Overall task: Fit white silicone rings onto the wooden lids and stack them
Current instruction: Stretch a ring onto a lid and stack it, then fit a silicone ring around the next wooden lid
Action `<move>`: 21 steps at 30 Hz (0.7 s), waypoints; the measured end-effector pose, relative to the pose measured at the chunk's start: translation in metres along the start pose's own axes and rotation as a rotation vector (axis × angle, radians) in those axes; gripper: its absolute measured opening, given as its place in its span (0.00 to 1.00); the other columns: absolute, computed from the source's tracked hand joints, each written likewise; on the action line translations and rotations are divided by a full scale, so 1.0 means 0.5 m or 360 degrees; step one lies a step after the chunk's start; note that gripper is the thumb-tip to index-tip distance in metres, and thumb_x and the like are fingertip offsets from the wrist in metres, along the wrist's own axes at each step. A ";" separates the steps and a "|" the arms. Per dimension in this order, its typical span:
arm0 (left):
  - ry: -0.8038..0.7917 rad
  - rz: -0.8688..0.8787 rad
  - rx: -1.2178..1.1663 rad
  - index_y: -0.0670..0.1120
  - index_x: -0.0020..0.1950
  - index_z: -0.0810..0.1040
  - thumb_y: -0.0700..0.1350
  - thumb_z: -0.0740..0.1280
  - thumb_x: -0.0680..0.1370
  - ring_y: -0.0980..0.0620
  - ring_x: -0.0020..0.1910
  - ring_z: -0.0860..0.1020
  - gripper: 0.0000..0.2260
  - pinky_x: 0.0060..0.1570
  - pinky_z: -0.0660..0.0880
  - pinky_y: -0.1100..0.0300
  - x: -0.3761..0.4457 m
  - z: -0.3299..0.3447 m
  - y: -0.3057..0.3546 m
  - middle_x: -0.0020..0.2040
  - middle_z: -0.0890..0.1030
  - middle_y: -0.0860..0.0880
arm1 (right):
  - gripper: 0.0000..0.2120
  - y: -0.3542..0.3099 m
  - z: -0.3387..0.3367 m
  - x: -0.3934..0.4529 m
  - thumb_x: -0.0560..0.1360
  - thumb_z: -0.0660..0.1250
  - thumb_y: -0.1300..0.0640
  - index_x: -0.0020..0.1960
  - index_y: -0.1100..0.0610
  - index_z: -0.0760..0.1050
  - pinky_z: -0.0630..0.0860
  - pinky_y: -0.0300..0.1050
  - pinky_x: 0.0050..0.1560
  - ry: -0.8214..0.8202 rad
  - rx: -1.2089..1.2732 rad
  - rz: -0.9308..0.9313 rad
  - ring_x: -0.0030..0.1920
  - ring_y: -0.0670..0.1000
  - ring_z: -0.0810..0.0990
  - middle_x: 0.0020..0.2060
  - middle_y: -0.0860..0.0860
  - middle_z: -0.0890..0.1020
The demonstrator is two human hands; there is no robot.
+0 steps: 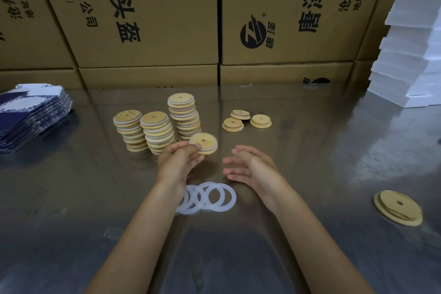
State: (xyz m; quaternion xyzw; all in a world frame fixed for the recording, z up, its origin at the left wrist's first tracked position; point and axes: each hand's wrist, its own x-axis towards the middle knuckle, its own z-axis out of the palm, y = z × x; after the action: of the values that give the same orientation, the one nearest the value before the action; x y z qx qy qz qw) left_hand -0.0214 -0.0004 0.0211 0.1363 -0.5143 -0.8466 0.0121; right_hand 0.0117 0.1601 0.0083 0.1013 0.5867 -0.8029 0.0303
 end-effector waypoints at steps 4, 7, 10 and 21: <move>0.0185 0.0055 -0.0058 0.39 0.55 0.72 0.28 0.65 0.76 0.47 0.42 0.81 0.11 0.46 0.81 0.57 0.015 -0.010 -0.003 0.49 0.80 0.39 | 0.13 -0.001 -0.005 0.002 0.79 0.68 0.60 0.63 0.60 0.74 0.84 0.46 0.44 0.0004 0.0023 0.0003 0.38 0.55 0.86 0.45 0.59 0.87; 0.0292 0.0143 0.0049 0.42 0.59 0.70 0.32 0.63 0.77 0.50 0.42 0.79 0.13 0.46 0.79 0.59 0.020 -0.007 -0.009 0.52 0.77 0.41 | 0.11 0.000 -0.005 0.001 0.79 0.68 0.60 0.61 0.60 0.76 0.84 0.46 0.44 0.0003 0.0015 0.0006 0.38 0.55 0.86 0.44 0.58 0.87; 0.0284 0.0314 0.0414 0.47 0.57 0.74 0.36 0.64 0.77 0.52 0.43 0.79 0.11 0.39 0.74 0.63 0.022 -0.005 -0.013 0.52 0.80 0.47 | 0.09 -0.002 -0.004 0.000 0.79 0.67 0.60 0.59 0.59 0.77 0.84 0.45 0.43 0.0012 0.0011 0.0012 0.38 0.55 0.85 0.45 0.59 0.87; -0.0007 0.1077 0.2289 0.50 0.61 0.77 0.45 0.63 0.77 0.51 0.66 0.66 0.13 0.64 0.61 0.51 0.013 -0.015 -0.042 0.64 0.73 0.54 | 0.08 -0.006 -0.002 -0.002 0.80 0.67 0.61 0.57 0.61 0.78 0.83 0.44 0.42 0.0061 0.0009 0.0045 0.38 0.55 0.83 0.45 0.59 0.86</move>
State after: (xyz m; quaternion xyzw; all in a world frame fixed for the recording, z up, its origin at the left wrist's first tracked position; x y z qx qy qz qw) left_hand -0.0233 0.0018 -0.0020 -0.0545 -0.9484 -0.2576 0.1766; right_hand 0.0124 0.1622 0.0112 0.1251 0.5835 -0.8018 0.0301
